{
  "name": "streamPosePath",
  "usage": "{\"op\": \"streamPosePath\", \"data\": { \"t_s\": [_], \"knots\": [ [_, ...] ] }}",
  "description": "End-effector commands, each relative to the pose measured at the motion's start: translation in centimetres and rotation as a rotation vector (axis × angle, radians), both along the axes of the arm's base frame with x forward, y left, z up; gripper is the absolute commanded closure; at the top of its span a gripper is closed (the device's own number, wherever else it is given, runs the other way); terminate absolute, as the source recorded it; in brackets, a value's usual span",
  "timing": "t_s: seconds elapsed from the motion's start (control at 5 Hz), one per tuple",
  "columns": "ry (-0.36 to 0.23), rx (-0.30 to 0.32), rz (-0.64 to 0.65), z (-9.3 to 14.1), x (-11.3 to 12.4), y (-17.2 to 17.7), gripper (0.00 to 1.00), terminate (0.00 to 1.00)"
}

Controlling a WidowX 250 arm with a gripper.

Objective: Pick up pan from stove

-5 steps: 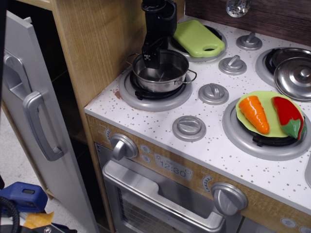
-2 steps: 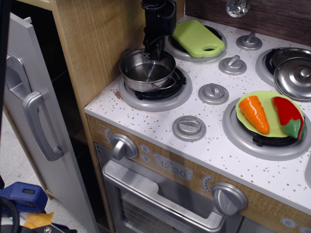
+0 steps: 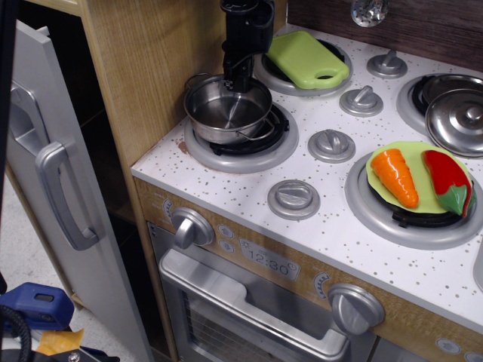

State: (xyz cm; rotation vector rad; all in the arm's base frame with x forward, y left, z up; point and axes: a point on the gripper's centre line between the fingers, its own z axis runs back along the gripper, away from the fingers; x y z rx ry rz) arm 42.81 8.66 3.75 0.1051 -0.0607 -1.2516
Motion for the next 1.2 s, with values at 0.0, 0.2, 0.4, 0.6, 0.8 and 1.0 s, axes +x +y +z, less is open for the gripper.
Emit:
{"op": "streamPosePath", "data": {
  "t_s": [0.0,0.2,0.4,0.6,0.8,1.0],
  "knots": [
    [-0.082,-0.001,0.095,4.6,1.4,-1.3,1.00,0.00],
    [-0.116,0.010,0.135,5.4,2.1,-1.4,1.00,0.00],
    [-0.092,0.016,0.114,6.3,2.0,-1.0,1.00,0.00],
    [-0.043,0.009,0.097,7.4,1.1,-1.0,1.00,0.00],
    [-0.026,0.013,0.100,8.5,0.5,-1.4,1.00,0.00],
    [-0.036,0.043,0.068,8.3,-0.1,-1.1,1.00,1.00]
  ]
}}
